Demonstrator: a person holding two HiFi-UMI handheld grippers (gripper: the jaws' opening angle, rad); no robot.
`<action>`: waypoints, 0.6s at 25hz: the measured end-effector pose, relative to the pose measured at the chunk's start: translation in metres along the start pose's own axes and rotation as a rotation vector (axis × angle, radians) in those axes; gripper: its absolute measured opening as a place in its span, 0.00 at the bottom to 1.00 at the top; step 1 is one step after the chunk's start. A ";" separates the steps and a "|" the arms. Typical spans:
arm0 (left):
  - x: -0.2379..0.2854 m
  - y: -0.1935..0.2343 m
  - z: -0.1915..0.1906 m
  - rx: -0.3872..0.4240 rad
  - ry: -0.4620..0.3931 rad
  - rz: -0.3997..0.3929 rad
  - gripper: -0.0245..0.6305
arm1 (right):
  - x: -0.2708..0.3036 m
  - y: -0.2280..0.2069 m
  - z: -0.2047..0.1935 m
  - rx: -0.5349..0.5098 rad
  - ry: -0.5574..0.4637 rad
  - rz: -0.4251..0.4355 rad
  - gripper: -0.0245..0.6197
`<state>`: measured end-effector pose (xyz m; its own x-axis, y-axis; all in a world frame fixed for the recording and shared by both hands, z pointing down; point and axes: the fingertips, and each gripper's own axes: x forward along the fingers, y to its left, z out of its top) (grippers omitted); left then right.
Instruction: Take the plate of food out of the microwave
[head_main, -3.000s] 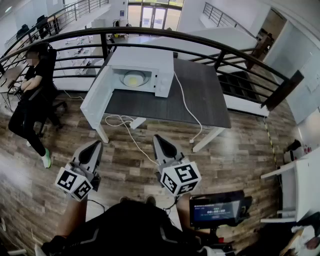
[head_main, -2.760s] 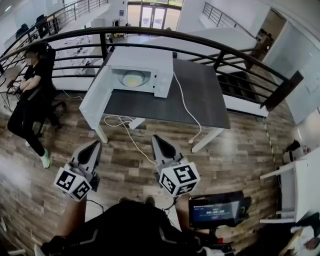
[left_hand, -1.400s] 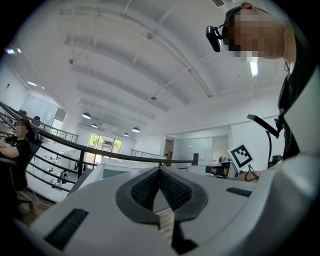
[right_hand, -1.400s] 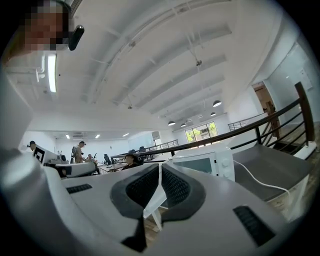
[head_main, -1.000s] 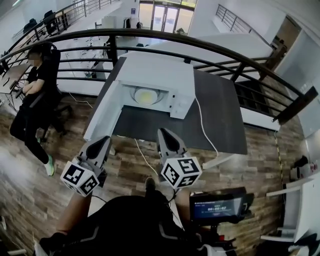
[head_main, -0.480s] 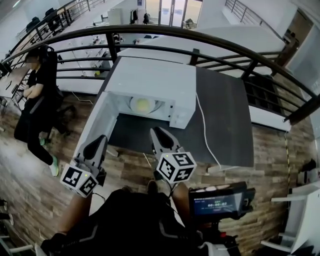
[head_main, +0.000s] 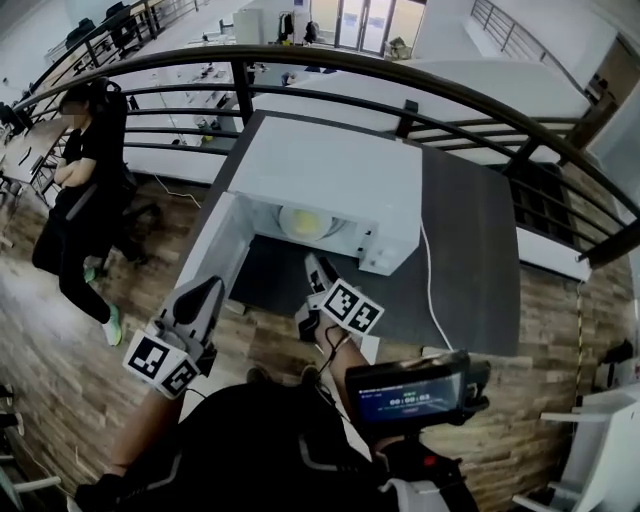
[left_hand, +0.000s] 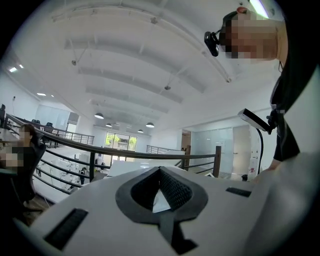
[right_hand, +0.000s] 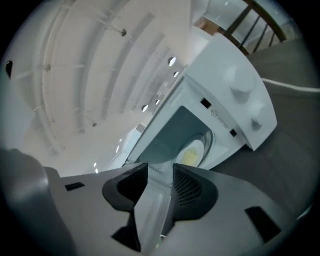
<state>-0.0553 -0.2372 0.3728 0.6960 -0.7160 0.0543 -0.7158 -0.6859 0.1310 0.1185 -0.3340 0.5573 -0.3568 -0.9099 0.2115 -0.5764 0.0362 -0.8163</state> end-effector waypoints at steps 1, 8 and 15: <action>0.000 0.003 -0.001 0.002 0.009 0.008 0.04 | 0.011 -0.010 -0.005 0.058 -0.003 -0.011 0.25; 0.008 0.012 -0.015 0.040 0.061 0.014 0.04 | 0.076 -0.074 -0.024 0.331 -0.030 -0.078 0.25; -0.002 0.031 -0.021 0.046 0.100 0.065 0.04 | 0.107 -0.100 -0.035 0.452 -0.053 -0.122 0.25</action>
<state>-0.0777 -0.2544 0.3980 0.6489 -0.7438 0.1602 -0.7595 -0.6457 0.0786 0.1128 -0.4204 0.6802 -0.2612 -0.9168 0.3021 -0.2293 -0.2451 -0.9420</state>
